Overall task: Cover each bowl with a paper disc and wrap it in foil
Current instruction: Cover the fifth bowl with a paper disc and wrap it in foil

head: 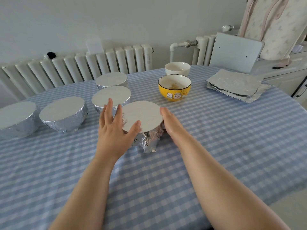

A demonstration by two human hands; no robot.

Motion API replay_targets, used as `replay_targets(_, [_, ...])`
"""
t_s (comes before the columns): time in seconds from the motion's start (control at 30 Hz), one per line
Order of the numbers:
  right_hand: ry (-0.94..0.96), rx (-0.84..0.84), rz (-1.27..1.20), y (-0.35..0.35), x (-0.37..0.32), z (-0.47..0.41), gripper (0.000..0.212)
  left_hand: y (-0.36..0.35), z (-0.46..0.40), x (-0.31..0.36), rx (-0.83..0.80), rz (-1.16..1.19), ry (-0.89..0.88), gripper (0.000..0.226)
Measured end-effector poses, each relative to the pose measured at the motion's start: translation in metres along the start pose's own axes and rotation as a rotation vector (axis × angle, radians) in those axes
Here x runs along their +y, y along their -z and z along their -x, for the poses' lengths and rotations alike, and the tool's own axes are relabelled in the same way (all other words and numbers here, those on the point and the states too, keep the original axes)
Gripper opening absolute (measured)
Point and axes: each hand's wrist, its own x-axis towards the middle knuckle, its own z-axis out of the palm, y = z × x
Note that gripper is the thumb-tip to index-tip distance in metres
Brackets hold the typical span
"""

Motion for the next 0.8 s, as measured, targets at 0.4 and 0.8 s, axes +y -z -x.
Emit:
replay_targets(0.4, [0.269,0.334,-0.125,-0.01,0.014,0.012,0.043,0.001,-0.005,-0.007,-0.111,-0.023,-0.056,0.104])
replay_targets(0.8, [0.244,0.187,-0.457,-0.018,0.019,0.018,0.026,0.003,-0.003,-0.002,-0.14,0.357,0.04,0.109])
